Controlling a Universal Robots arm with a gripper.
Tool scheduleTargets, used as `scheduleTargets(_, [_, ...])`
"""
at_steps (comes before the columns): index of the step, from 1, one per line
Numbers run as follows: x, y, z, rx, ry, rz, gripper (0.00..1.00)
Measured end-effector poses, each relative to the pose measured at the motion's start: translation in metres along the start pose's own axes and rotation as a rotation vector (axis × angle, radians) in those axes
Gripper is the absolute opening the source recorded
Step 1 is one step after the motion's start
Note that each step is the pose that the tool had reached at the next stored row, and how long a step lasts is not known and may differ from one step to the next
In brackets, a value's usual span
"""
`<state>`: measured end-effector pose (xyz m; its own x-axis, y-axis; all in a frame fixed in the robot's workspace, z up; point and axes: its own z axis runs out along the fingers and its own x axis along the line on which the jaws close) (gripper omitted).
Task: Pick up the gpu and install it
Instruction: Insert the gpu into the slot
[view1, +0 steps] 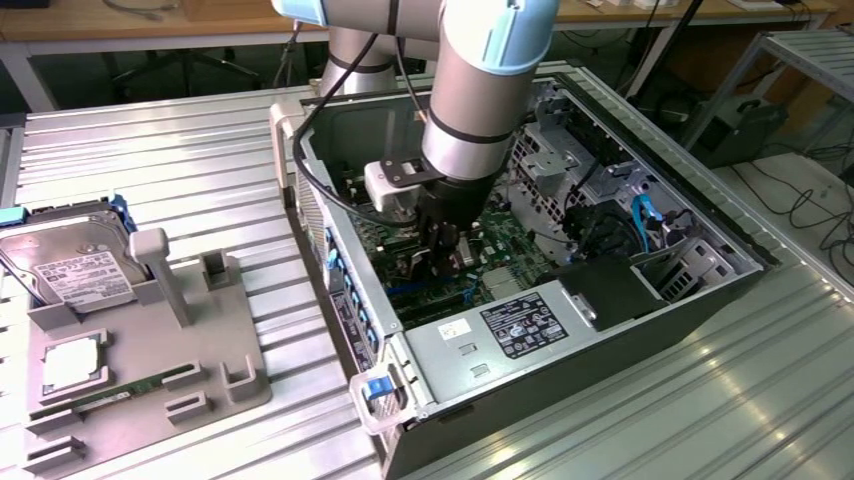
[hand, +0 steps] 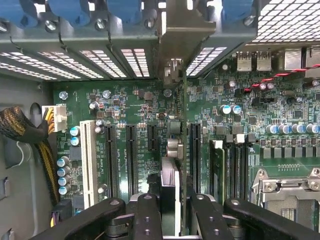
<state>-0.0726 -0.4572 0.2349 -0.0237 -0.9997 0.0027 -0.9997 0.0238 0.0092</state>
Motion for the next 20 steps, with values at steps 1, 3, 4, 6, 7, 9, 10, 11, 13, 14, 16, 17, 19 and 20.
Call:
scheduleTargets(1, [0.0000,0.0000,0.0001,-0.0001,-0.0001,0.000,0.27])
scheduleTargets(3, [-0.0001,0.0000,0.0003,0.0000,-0.0003,0.000,0.27])
scheduleTargets(4, [0.0000,0.0000,0.0003,0.0000,-0.0004,0.000,0.27])
scheduleTargets(6, [-0.0001,-0.0001,-0.0004,0.0003,-0.0011,0.000,0.27])
scheduleTargets(7, [-0.0002,-0.0001,-0.0008,0.0005,-0.0015,0.000,0.27])
scheduleTargets(9, [-0.0001,-0.0001,-0.0023,0.0002,-0.0009,0.000,0.27])
scheduleTargets(10, [0.0000,0.0000,-0.0031,0.0001,-0.0007,0.000,0.27])
scheduleTargets(11, [-0.0001,0.0000,-0.0045,0.0002,-0.0008,0.000,0.27])
scheduleTargets(13, [-0.0001,0.0000,-0.0053,0.0002,-0.0008,0.000,0.27])
scheduleTargets(14, [0.0000,0.0000,-0.0053,0.0002,-0.0008,0.000,0.27])
scheduleTargets(16, [0.0000,0.0000,-0.0055,0.0001,-0.0006,0.000,0.27])
scheduleTargets(17, [0.0000,0.0000,-0.0055,0.0001,-0.0006,0.000,0.27])
scheduleTargets(19, [0.0000,0.0000,-0.0055,0.0001,-0.0005,0.000,0.27])
scheduleTargets(20, [0.0000,0.0000,-0.0055,0.0001,-0.0006,0.000,0.27])
